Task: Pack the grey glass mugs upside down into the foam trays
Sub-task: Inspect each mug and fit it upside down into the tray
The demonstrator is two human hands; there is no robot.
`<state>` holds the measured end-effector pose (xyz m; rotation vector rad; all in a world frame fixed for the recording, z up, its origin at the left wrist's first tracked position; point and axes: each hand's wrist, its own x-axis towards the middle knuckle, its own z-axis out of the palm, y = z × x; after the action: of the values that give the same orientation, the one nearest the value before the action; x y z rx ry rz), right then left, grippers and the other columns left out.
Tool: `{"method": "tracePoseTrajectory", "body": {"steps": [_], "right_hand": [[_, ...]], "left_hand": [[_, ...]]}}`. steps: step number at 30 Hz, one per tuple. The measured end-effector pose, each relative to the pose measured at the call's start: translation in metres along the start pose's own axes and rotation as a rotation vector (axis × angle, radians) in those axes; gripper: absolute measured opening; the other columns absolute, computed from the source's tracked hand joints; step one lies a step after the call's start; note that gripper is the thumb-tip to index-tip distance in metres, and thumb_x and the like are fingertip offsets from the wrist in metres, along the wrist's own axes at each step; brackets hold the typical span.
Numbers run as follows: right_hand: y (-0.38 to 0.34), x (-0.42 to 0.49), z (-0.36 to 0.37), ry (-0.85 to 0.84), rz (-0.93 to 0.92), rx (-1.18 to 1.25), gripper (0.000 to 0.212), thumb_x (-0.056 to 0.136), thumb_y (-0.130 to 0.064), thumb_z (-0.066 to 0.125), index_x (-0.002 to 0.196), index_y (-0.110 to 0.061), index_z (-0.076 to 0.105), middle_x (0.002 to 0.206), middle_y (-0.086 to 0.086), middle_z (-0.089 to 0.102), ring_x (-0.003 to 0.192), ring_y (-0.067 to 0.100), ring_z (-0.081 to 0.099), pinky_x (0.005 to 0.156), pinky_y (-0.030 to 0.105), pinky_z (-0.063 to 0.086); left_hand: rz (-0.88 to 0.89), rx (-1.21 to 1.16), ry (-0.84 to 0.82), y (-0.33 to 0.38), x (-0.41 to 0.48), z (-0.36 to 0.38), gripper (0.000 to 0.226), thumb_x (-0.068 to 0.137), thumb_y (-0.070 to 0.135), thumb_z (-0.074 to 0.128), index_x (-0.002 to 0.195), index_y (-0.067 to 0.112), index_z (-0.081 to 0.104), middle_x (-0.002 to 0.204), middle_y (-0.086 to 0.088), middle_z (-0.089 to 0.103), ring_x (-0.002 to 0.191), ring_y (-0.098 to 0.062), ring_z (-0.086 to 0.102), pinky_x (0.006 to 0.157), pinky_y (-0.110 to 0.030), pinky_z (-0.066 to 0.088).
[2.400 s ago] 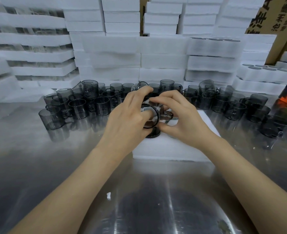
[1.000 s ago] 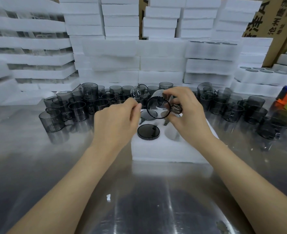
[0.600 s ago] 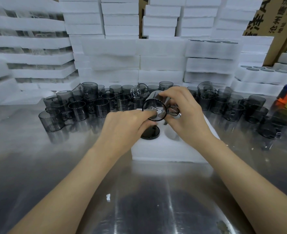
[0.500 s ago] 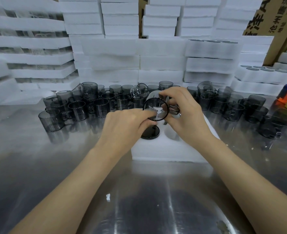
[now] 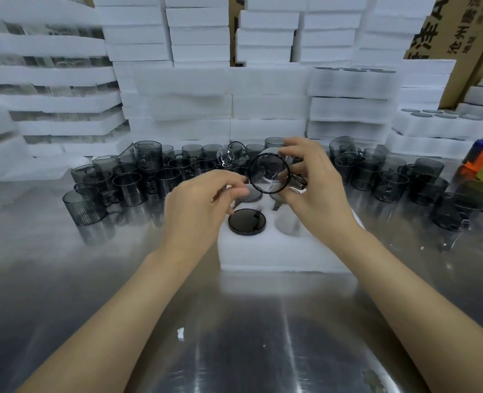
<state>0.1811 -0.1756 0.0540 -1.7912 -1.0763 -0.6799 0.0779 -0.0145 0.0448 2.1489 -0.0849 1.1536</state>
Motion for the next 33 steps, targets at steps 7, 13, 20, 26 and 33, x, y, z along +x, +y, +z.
{"method": "tracePoseTrajectory", "body": {"steps": [7,13,20,26,33], "right_hand": [[0.000,0.002,-0.001,-0.080,0.363,0.171,0.055,0.072,-0.015,0.083,0.112,-0.027,0.047,0.112,-0.005,0.062,0.093,0.010,0.063,0.076,0.010,0.045],[0.006,0.003,-0.005,-0.022,0.470,0.369,0.043,0.071,-0.019,0.084,0.102,-0.025,0.055,0.091,-0.015,0.068,0.087,0.001,0.066,0.073,0.011,0.048],[0.013,0.008,-0.020,-0.263,0.494,0.430,0.061,0.070,-0.021,0.085,0.121,-0.028,0.053,0.107,-0.002,0.068,0.098,0.012,0.063,0.091,0.029,0.050],[0.012,0.009,-0.045,-0.658,0.445,0.289,0.057,0.078,-0.003,0.075,0.127,-0.026,0.057,0.117,0.011,0.065,0.100,0.019,0.062,0.098,0.029,0.047],[0.010,0.009,-0.049,-0.754,0.396,0.247,0.063,0.078,-0.002,0.076,0.131,-0.021,0.049,0.120,0.000,0.061,0.107,0.001,0.057,0.089,0.013,0.044]], "left_hand": [[-0.241,0.525,-0.080,-0.011,0.001,-0.007,0.049,0.098,0.053,0.030,0.073,0.019,0.053,0.065,0.006,0.058,0.071,-0.026,0.059,0.063,-0.038,0.045],[-0.235,0.364,-0.138,-0.020,0.002,-0.005,0.007,0.090,0.028,0.065,0.096,0.025,0.068,0.080,0.014,0.062,0.080,-0.014,0.060,0.073,-0.038,0.051],[-0.189,0.389,-0.137,-0.013,0.001,-0.003,0.026,0.095,0.009,0.047,0.096,0.025,0.068,0.094,0.012,0.067,0.093,-0.020,0.061,0.075,-0.040,0.050],[-0.114,0.392,-0.100,-0.015,-0.001,0.002,0.027,0.095,0.013,0.047,0.107,0.028,0.065,0.098,0.015,0.064,0.091,-0.013,0.059,0.072,-0.031,0.045],[-0.160,0.395,-0.119,-0.020,-0.003,0.006,0.033,0.094,0.019,0.047,0.120,0.037,0.055,0.093,0.021,0.063,0.087,-0.007,0.057,0.067,-0.029,0.040]]}}
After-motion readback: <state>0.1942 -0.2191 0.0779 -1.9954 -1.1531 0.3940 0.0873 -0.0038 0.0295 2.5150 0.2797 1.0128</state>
